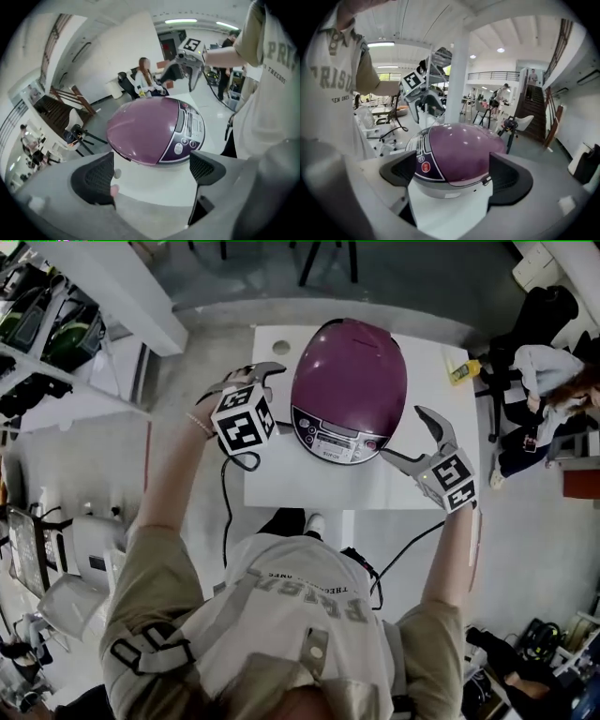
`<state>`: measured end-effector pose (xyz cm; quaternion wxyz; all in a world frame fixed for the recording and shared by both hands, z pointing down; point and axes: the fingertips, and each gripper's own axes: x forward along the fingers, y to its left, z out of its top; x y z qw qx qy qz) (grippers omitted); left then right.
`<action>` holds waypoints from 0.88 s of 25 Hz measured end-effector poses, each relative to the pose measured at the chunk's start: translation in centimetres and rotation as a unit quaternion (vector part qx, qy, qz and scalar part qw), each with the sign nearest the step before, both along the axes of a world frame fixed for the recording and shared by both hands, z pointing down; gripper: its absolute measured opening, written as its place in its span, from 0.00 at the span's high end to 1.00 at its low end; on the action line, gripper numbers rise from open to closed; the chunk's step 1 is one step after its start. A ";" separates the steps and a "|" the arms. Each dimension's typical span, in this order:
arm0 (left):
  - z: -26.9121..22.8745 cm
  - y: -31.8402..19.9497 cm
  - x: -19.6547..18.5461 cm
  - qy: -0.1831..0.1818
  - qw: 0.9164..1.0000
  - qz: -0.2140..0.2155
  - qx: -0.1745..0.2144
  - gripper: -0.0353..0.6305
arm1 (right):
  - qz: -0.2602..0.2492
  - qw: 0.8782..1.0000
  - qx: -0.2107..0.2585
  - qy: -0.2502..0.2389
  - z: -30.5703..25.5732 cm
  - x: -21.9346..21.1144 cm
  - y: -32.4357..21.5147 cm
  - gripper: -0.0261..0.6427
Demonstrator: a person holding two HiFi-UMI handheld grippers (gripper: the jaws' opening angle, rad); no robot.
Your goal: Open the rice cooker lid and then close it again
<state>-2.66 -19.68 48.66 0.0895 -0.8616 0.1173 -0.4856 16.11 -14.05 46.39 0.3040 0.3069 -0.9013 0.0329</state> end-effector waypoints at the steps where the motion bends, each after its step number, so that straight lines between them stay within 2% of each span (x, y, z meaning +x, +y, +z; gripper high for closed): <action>1: -0.7 0.6 0.2 0.032 0.999 -0.023 -0.002 0.17 | 0.025 1.000 0.013 -0.012 -0.6 0.3 0.3 0.27; 3: -2.7 1.5 0.5 0.112 0.991 -0.077 0.001 0.17 | 0.078 0.995 0.045 -0.037 -2.0 0.8 0.8 0.28; 4: -3.9 1.8 0.5 0.157 0.982 -0.107 0.011 0.17 | 0.104 0.991 0.066 -0.058 -3.0 0.8 0.9 0.28; 5: -5.1 2.0 0.3 0.200 0.969 -0.139 0.028 0.17 | 0.130 0.984 0.089 -0.084 -4.0 0.8 1.1 0.29; 7: -7.2 2.5 -0.7 0.275 0.935 -0.209 0.078 0.17 | 0.182 0.966 0.125 -0.134 -5.8 0.6 1.8 0.35; 9: -8.6 3.6 -2.1 0.324 0.896 -0.276 0.124 0.17 | 0.230 0.947 0.148 -0.170 -6.8 0.6 3.0 0.40; 11: -9.3 5.0 -3.5 0.347 0.862 -0.333 0.158 0.19 | 0.269 0.930 0.165 -0.190 -7.3 0.5 4.4 0.49; 14: -9.3 7.1 -5.4 0.358 0.823 -0.397 0.194 0.38 | 0.307 0.912 0.180 -0.203 -7.1 -0.1 6.1 0.63; 15: -9.2 7.6 -5.9 0.360 0.813 -0.412 0.201 0.47 | 0.316 0.908 0.184 -0.205 -7.0 -0.2 6.6 0.68; 17: -8.9 8.4 -6.8 0.361 0.799 -0.433 0.210 0.68 | 0.332 0.900 0.192 -0.207 -6.7 -0.2 7.4 0.72; 19: -8.9 8.9 -7.6 0.360 0.790 -0.445 0.220 0.78 | 0.344 0.894 0.199 -0.205 -6.5 -0.1 8.1 0.74; 21: -9.3 9.3 -8.3 0.359 0.783 -0.450 0.234 0.93 | 0.353 0.890 0.210 -0.200 -6.6 -0.1 8.7 0.79; 22: -9.5 9.5 -8.5 0.359 0.782 -0.449 0.239 0.93 | 0.355 0.888 0.216 -0.196 -6.7 -0.1 8.9 0.82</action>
